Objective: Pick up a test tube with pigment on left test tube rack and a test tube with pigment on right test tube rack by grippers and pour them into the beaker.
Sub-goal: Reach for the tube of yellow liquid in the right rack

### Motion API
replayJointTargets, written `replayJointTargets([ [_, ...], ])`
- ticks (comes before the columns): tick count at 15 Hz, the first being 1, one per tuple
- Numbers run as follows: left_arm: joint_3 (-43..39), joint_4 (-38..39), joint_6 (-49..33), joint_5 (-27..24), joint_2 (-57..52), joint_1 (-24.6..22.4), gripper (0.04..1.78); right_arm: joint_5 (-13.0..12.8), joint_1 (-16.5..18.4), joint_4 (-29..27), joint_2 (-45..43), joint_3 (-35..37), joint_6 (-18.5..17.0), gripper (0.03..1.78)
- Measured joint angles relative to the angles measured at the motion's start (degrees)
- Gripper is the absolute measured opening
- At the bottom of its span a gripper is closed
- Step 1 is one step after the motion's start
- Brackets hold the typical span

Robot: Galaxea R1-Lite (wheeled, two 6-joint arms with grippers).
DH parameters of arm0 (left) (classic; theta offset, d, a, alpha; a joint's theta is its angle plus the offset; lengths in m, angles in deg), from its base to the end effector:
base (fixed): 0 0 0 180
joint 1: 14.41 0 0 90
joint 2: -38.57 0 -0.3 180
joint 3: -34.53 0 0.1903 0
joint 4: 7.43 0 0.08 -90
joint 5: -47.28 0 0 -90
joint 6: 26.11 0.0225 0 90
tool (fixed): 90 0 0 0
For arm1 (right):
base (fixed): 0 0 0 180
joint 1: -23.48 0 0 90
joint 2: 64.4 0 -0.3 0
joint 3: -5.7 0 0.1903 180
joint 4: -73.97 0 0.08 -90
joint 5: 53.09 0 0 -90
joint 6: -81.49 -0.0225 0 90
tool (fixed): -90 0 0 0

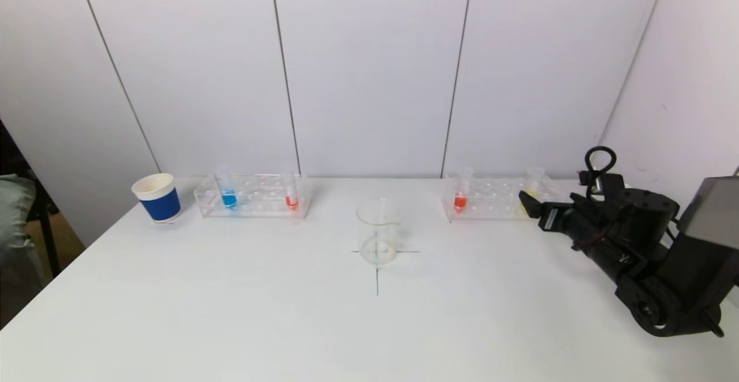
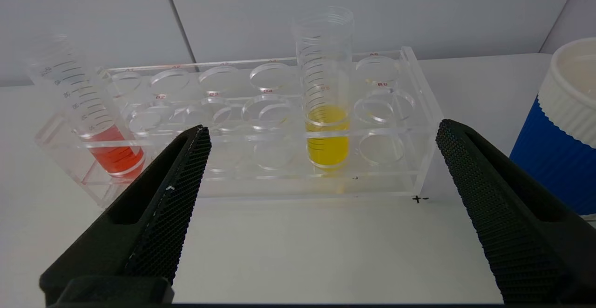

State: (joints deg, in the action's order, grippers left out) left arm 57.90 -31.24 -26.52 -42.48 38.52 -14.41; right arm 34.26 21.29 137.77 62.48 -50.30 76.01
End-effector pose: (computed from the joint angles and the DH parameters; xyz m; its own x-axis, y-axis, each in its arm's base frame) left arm -0.0229 0.0001 0.0747 1.0000 0.0042 -0.0068 -0.0042 1.0000 -0.0071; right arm 0.3439 0.0121 0.0475 0.9924 -0.0083 -0.1231 0.0194 0.9958 0.0891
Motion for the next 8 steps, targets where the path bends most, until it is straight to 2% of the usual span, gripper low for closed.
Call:
replayJointTargets([
  [8,0.0,0.0,0.0,0.0,0.0,0.0,1.76,0.1,0.2,0.0,2.7,-4.5,0.2,1.76],
])
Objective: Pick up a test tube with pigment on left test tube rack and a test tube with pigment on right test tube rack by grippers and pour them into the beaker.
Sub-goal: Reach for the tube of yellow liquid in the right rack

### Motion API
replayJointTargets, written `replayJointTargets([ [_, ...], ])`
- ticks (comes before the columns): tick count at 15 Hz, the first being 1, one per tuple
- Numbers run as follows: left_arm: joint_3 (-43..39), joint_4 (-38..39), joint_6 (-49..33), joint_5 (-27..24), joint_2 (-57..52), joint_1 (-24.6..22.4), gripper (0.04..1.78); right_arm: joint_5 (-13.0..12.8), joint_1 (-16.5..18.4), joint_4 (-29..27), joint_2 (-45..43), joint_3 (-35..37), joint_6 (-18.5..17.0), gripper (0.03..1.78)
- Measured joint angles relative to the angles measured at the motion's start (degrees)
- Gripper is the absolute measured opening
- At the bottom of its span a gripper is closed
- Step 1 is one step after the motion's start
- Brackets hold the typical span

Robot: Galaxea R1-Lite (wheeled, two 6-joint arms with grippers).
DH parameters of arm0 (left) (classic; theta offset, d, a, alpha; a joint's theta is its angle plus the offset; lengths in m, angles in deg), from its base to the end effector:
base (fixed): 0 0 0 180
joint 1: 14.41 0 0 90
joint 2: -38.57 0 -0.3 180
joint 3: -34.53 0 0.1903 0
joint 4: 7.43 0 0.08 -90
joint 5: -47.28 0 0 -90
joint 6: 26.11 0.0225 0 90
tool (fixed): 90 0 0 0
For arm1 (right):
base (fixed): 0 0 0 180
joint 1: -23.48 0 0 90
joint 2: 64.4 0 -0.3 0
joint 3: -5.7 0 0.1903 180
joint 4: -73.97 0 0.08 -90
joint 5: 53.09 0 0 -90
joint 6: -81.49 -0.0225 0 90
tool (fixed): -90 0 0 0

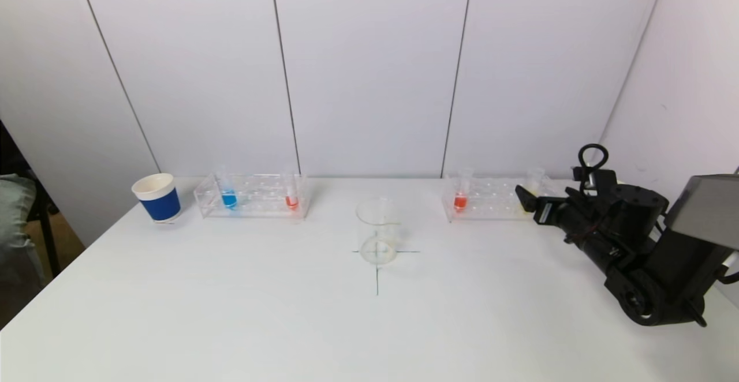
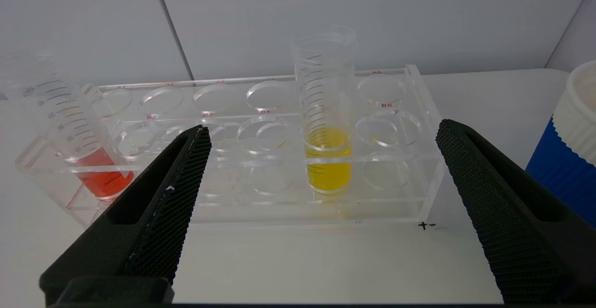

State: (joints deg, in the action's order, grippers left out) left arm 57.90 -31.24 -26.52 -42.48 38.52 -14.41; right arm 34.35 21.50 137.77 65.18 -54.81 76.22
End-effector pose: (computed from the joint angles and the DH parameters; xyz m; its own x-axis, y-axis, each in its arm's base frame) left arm -0.0229 0.0001 0.0747 1.0000 0.0042 -0.0068 -0.0042 1.0000 -0.0071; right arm 0.3610 0.0115 0.0441 0.9957 -0.0103 -0.0918 0.0183 0.9960 0.0874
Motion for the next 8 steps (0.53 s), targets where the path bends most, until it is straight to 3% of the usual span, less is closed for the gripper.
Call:
replayJointTargets([
  [8,0.0,0.0,0.0,0.0,0.0,0.0,1.76,0.0,0.5,0.0,2.5,-5.3,0.2,1.76],
])
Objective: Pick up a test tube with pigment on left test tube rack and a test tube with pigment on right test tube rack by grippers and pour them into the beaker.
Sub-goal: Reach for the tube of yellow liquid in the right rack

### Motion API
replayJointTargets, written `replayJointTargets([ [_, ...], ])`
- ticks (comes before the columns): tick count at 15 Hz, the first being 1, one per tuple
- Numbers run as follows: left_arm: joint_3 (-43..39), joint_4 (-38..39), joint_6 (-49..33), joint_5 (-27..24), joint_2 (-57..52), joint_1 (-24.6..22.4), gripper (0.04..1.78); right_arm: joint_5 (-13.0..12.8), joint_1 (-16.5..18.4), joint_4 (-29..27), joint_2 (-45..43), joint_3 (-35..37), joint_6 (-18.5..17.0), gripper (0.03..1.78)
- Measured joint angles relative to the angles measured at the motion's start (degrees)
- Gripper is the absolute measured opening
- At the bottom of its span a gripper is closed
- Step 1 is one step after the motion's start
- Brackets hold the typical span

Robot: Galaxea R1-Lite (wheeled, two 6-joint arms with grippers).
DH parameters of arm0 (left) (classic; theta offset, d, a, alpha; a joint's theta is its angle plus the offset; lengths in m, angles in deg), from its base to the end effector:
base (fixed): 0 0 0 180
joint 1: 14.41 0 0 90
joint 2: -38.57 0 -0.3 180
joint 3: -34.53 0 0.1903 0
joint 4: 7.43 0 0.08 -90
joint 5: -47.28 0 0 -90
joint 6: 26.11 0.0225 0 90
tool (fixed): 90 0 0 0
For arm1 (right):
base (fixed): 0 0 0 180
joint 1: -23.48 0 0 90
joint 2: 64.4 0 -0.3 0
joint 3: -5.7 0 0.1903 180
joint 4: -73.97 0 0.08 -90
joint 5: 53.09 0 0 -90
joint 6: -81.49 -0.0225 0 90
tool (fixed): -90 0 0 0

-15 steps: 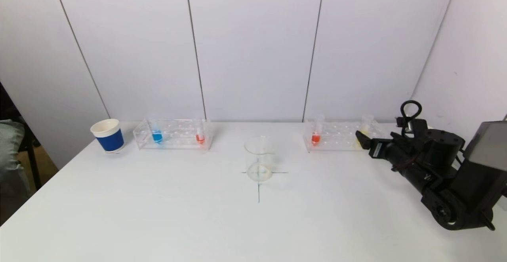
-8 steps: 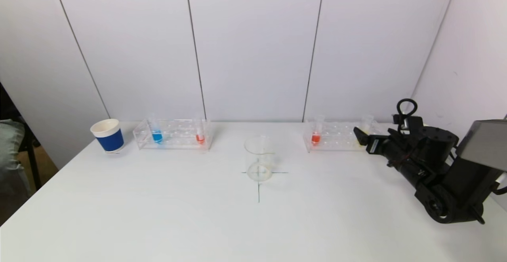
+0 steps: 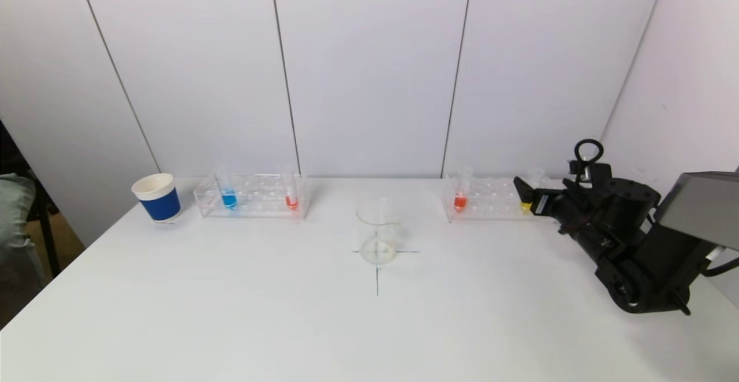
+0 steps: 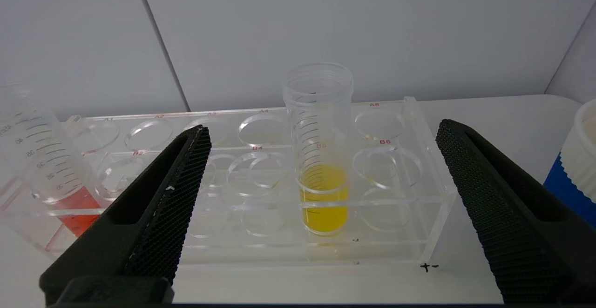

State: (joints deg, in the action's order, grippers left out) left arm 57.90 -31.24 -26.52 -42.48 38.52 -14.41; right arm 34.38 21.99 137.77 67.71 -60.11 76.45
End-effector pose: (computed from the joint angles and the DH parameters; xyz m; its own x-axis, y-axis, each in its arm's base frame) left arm -0.0229 0.0001 0.0747 1.0000 0.0042 -0.0068 -0.0042 1.0000 -0.0071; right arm 0.3799 0.0089 0.0438 0.9989 -0.0182 -0.0436 0.0219 0.9961 0.0858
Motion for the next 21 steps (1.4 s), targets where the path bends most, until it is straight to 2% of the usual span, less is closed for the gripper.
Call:
replayJointTargets([
  [10,0.0,0.0,0.0,0.0,0.0,0.0,1.76,0.1,0.0,0.0,3.5,-5.4,0.7,1.76],
  [14,0.0,0.0,0.0,0.0,0.0,0.0,1.76,-1.1,0.1,0.0,4.6,-6.8,1.3,1.76],
  [21,0.0,0.0,0.0,0.0,0.0,0.0,1.76,-1.1,0.1,0.0,5.9,-7.8,1.9,1.76],
])
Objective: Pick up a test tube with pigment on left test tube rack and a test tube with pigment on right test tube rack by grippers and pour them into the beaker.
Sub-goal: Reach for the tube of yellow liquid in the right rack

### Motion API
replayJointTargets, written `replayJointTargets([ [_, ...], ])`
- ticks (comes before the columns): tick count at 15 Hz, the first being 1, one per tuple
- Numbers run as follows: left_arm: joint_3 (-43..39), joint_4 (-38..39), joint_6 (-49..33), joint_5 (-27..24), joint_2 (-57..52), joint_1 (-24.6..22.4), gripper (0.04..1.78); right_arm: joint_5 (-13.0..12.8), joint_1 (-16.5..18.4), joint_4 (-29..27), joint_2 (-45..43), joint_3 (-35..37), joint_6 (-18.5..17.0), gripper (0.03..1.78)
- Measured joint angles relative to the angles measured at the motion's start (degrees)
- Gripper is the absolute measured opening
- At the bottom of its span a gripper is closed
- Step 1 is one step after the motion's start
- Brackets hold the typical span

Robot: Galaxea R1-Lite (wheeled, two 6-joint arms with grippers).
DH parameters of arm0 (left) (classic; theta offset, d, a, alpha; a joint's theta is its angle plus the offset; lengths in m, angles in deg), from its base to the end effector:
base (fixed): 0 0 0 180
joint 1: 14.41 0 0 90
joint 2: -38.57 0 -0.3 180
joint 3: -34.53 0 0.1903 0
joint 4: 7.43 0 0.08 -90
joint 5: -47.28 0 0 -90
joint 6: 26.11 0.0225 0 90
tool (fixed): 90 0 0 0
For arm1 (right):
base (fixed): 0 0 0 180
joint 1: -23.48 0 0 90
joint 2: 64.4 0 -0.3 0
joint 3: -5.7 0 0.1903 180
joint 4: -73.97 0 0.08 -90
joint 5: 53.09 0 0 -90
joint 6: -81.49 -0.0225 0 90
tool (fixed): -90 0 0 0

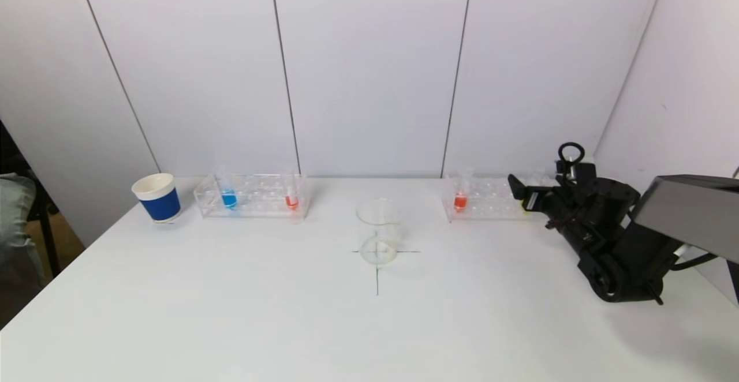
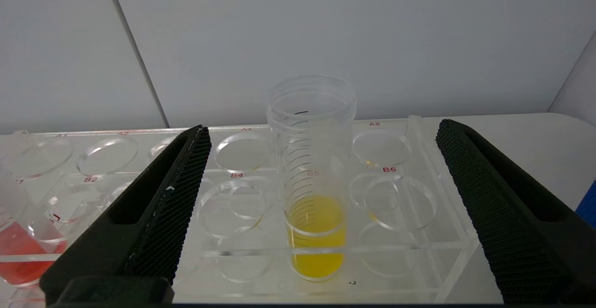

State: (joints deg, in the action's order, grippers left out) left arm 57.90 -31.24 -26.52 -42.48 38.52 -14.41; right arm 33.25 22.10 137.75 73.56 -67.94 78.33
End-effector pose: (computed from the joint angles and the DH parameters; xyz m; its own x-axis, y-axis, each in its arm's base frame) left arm -0.0229 0.0001 0.0747 1.0000 0.0042 -0.0068 -0.0042 1.0000 -0.0071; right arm 0.4076 0.0084 0.0284 0.9992 -0.0398 -0.0094 0.0402 0.9977 0.0545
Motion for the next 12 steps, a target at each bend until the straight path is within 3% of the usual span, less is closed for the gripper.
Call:
replayJointTargets([
  [12,0.0,0.0,0.0,0.0,0.0,0.0,1.76,0.0,-0.3,0.0,1.3,-2.3,0.6,1.76],
])
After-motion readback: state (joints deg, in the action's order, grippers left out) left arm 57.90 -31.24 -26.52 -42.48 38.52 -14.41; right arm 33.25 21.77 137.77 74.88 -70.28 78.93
